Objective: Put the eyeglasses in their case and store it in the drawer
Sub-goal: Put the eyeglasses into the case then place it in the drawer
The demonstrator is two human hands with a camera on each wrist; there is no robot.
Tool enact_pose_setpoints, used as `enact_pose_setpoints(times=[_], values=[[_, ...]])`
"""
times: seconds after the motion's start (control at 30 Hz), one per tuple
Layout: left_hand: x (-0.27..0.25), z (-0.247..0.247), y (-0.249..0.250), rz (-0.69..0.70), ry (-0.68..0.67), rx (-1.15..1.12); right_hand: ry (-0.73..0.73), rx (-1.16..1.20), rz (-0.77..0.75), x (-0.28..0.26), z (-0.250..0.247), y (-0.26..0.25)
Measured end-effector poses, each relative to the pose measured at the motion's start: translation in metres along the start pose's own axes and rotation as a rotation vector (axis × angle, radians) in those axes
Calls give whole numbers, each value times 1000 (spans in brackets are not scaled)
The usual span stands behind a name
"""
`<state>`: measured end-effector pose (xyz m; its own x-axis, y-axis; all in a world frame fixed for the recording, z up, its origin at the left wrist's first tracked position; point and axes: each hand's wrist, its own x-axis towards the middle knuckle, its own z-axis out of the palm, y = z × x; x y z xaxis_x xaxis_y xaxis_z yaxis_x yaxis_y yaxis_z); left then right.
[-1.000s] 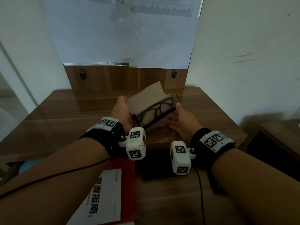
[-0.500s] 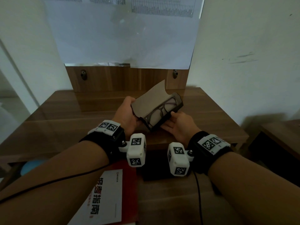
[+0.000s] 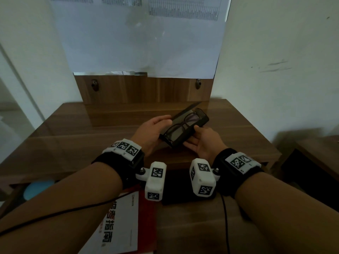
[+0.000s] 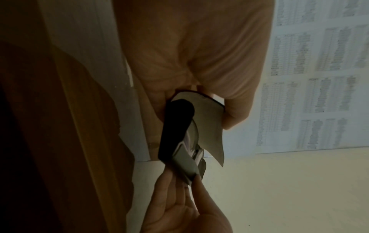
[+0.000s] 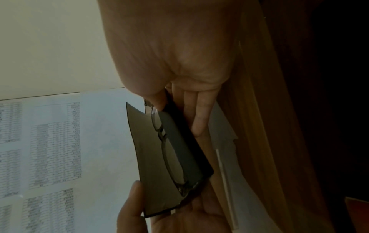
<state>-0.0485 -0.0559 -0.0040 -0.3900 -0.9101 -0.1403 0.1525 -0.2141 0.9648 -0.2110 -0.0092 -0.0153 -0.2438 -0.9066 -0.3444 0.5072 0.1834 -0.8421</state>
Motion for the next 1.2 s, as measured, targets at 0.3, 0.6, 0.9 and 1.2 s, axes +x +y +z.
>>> enact_pose_setpoints(times=[0.3, 0.6, 0.9, 1.2], values=[[-7, 1, -6, 38, -22, 190, -33, 9, 27, -4, 2, 1], [-7, -2, -13, 96, -45, 381, -7, 3, 14, -2, 3, 5], [-10, -3, -12, 86, -50, 477, 18, 20, 19, 3, 2, 9], [-16, 1, -9, 61, -40, 455, 53, 39, -12, 2, -1, 8]])
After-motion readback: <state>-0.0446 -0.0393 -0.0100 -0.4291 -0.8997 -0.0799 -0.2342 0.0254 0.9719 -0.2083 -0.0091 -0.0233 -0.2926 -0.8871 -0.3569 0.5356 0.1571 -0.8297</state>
